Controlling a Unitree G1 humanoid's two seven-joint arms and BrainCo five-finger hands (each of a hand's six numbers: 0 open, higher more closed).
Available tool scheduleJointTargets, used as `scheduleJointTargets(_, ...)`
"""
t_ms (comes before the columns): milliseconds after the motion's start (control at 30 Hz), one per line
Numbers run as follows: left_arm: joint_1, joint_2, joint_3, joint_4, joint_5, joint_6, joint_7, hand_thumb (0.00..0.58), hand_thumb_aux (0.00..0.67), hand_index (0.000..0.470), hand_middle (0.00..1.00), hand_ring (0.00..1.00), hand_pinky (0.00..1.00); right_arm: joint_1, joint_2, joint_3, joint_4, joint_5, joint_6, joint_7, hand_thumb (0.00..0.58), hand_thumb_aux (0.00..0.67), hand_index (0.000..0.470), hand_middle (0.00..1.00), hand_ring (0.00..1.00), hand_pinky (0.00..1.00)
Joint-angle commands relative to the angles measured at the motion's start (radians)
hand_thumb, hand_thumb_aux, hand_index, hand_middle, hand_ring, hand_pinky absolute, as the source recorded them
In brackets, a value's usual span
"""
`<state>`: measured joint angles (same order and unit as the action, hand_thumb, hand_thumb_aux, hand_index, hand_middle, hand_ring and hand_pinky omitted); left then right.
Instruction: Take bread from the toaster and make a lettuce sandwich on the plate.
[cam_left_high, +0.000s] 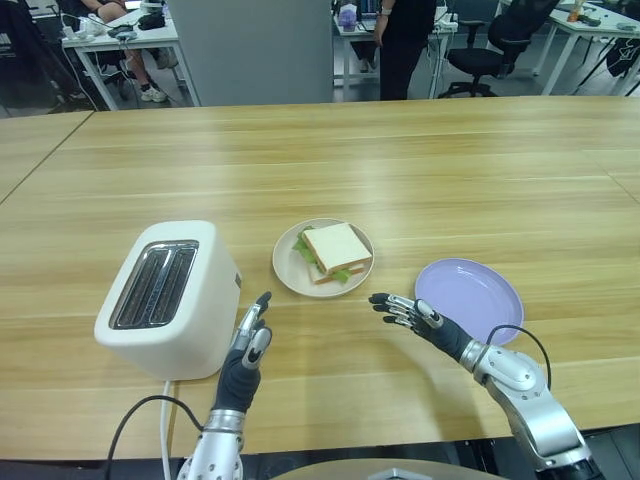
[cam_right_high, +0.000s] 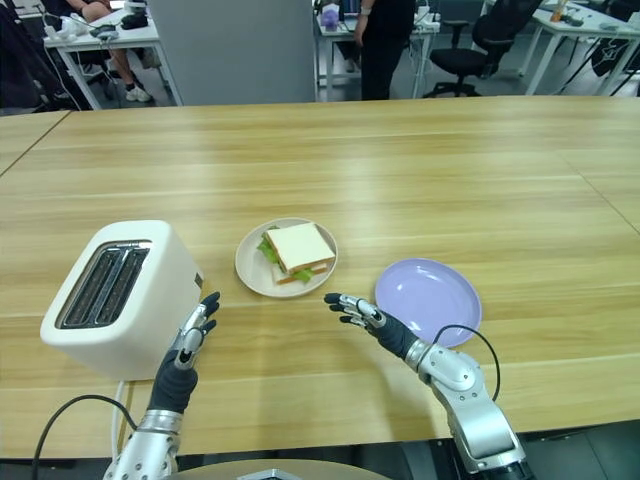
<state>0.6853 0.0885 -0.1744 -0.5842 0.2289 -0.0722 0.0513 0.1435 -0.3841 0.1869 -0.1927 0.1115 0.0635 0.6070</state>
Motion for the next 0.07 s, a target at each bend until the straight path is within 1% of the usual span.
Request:
scheduleJointTargets(33, -0.035, 0.003, -0.02, 0.081, 0.042, -0.027, 0.009, 0.0, 0.0, 0.0, 0.0, 0.0, 0.0, -0.016, 0.014, 0.001, 0.067, -0.023, -0.078, -0.012, 0.0, 0.0, 0.0, 0.0, 0.0, 0.0)
scheduleJointTargets(67, -0.056, -0.001, -0.018, 0.098, 0.044, -0.033, 0.014, 0.0, 0.0, 0.0, 0.0, 0.0, 0.0, -0.022, 0.019, 0.003, 0.08, -0.035, -0.096, -0.021, 0.0, 0.0, 0.0, 0.0, 0.0, 0.0)
